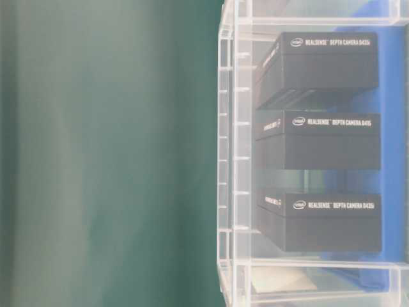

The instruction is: Take out the box from the case.

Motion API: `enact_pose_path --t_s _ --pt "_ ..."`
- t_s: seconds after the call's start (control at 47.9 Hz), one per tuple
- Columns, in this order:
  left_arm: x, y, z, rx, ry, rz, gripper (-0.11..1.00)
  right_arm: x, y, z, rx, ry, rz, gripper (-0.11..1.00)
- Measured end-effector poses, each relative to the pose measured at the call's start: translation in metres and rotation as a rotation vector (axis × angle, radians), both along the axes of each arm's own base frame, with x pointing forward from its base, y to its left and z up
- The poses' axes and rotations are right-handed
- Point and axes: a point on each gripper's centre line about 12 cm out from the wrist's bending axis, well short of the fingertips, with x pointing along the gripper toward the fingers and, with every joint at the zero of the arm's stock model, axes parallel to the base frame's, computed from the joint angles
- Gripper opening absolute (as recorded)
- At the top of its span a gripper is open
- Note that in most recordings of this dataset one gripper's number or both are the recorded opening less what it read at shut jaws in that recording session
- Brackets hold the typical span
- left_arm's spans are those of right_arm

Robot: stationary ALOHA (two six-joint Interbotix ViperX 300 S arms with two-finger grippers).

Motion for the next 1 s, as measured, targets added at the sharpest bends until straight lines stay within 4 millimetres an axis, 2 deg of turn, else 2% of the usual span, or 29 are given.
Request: enact_pose_path --t_s 0.188,0.542,0.626,0.73,1.001 --pt "0.002 0.0 0.018 -0.011 -0.008 0.0 0.01 0.001 0.0 0.02 0.0 -0.015 0.0 0.0" --pt "-0.002 0.001 0.085 -0.012 -0.002 0.005 0.01 0.001 0.0 0.086 0.0 -0.034 -0.001 0.0" --pt "-0.003 0.001 0.095 -0.012 0.018 0.007 0.01 0.001 0.0 0.096 0.0 -0.025 0.001 0.0" --pt "-0.002 0.001 0.097 -0.011 0.055 0.009 0.01 0.004 0.0 0.102 0.0 0.005 -0.001 0.0" --pt "-0.003 0.001 0.101 -0.02 0.112 0.01 0.01 0.008 0.0 0.096 0.006 0.109 -0.001 0.0"
